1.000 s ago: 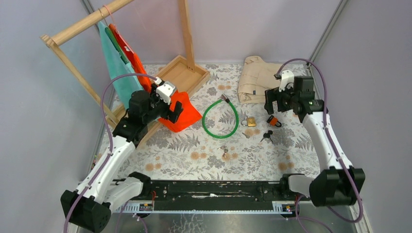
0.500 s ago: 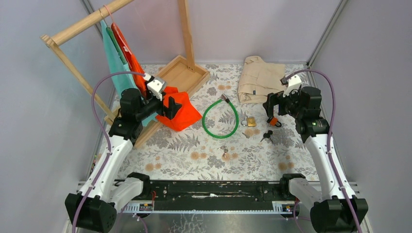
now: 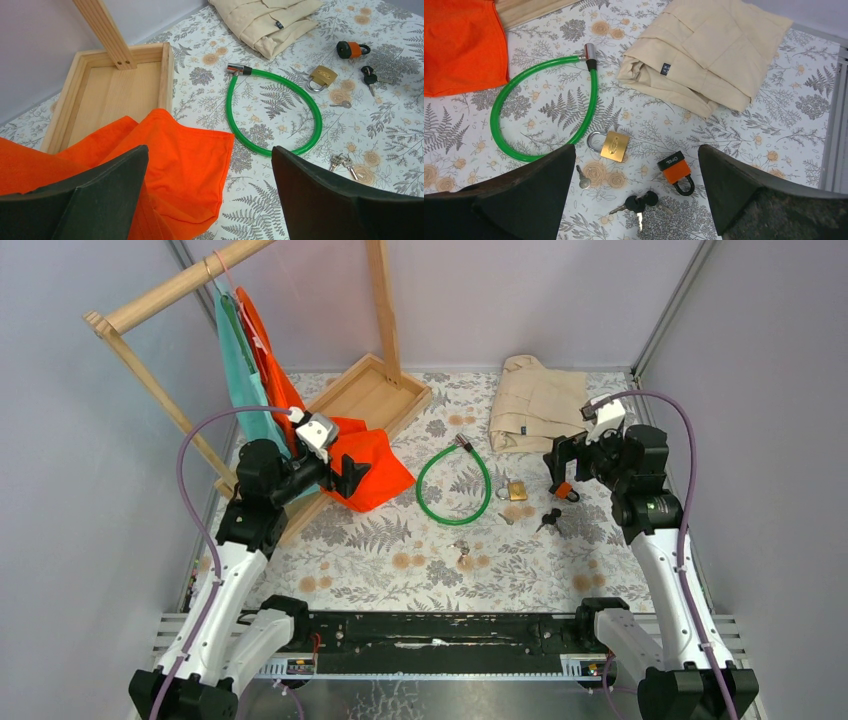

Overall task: Lock with the key
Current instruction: Reset both arms

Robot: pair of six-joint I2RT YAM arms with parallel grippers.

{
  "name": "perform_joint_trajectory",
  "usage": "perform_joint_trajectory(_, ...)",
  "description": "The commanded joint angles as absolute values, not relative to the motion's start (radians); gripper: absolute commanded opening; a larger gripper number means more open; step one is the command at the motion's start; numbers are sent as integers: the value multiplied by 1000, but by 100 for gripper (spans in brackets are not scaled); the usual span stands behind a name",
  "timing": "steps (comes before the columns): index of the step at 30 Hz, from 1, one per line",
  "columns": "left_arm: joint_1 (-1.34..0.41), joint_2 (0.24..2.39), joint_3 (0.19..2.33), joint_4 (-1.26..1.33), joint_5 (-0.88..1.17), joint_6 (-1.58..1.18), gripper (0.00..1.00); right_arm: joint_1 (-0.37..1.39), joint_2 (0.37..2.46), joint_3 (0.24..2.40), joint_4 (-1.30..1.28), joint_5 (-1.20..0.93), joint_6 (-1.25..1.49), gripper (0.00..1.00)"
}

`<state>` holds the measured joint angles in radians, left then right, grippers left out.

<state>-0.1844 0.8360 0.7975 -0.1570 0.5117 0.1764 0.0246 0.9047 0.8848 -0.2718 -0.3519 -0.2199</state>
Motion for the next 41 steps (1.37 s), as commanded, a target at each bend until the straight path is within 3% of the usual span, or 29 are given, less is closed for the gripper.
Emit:
perform_joint_trajectory(1,-189,821,816,-131,500,192,100,14,870,894,-236,-342,-228,99)
perform_joint_trajectory(41,-185,842,797,-126,511,191,100,7,862,895,-235,-303,-246,99)
